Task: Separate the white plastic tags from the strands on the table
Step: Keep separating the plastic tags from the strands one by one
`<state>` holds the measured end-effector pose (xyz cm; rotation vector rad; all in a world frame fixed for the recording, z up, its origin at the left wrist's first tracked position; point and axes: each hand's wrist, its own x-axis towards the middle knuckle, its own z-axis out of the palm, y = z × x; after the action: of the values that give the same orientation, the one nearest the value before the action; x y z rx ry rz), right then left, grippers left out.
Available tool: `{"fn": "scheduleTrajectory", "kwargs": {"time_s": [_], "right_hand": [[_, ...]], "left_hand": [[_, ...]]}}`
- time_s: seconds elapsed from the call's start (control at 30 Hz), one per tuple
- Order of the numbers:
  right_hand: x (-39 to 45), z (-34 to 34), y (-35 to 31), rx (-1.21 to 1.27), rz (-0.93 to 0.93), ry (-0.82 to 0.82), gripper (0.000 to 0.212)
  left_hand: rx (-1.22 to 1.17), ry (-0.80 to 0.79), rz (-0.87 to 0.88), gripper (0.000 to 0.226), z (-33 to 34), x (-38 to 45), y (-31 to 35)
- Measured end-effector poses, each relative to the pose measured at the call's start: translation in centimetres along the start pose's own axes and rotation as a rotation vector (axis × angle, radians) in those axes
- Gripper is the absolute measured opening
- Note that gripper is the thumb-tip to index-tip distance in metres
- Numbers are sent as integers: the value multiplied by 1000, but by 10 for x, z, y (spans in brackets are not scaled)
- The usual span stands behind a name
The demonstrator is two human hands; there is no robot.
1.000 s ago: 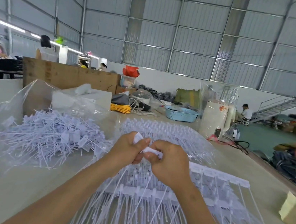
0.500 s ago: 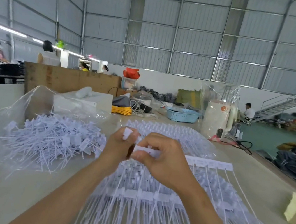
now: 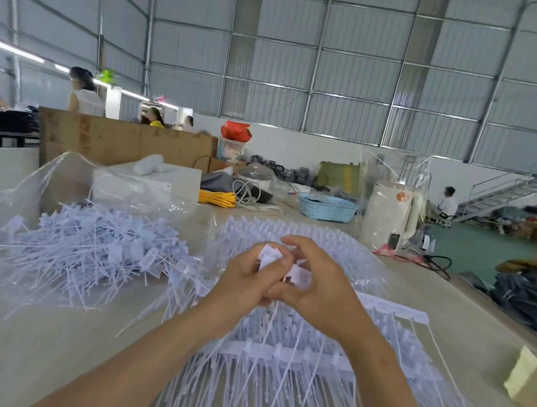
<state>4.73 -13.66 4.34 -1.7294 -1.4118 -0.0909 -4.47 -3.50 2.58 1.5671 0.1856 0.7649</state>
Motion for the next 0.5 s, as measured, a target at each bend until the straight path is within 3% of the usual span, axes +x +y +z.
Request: {"fn": "scheduleTrajectory", "kwargs": {"time_s": [0.1,0.23,0.5], "right_hand": [[-1,-10,5,-122,39,-40,15],[-1,-11,6,-238,34,-35,28],[-3,6,1,-396,34,74,29]], "left_hand": [[-15,47,58,14,-3,2,1],[17,60,20,13,-4,3,-4],[64,85,-31,21,-5,7,-5]]}}
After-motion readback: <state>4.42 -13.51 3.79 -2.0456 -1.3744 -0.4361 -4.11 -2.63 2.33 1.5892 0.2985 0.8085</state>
